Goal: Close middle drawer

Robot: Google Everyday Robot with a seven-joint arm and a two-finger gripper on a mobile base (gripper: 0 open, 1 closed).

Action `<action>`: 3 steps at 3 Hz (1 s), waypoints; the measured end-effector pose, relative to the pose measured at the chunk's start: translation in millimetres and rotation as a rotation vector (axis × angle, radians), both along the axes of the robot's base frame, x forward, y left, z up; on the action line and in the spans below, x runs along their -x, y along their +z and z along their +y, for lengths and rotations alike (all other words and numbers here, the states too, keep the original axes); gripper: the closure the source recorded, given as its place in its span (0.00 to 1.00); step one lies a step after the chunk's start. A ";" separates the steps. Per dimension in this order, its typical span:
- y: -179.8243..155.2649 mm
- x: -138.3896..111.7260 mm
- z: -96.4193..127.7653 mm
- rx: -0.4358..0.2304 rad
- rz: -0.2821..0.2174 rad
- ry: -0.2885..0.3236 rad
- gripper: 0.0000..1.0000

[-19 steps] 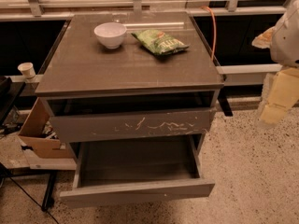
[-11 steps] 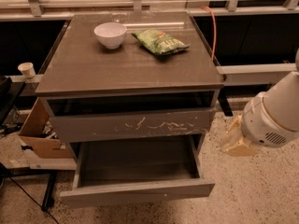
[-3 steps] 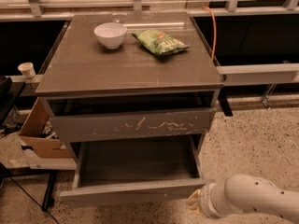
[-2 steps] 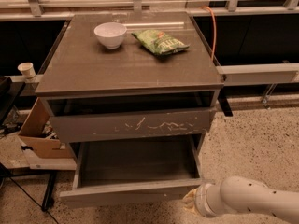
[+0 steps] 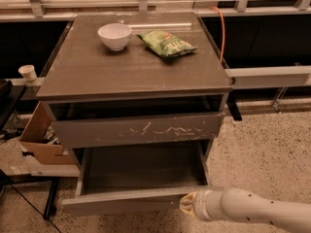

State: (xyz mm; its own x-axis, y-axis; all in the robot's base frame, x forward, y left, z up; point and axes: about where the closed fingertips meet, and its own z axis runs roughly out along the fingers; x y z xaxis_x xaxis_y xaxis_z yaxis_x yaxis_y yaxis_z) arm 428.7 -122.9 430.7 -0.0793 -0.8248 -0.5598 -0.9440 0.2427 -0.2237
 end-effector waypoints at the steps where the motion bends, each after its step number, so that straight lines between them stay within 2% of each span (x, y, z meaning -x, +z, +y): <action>1: -18.5 -10.1 7.0 -0.022 -0.035 0.000 1.00; 2: -18.8 -10.2 7.2 -0.022 -0.036 0.000 1.00; 3: -26.2 -18.8 6.4 -0.002 -0.085 0.006 1.00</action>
Offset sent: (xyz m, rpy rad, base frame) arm 0.0094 0.0055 -0.0146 0.0175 -0.0323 0.0003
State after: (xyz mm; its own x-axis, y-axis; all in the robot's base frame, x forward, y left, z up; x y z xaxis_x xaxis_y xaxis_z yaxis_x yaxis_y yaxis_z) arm 447.5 -116.4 404.5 -0.0263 -0.8239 -0.5661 -0.9231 0.2374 -0.3027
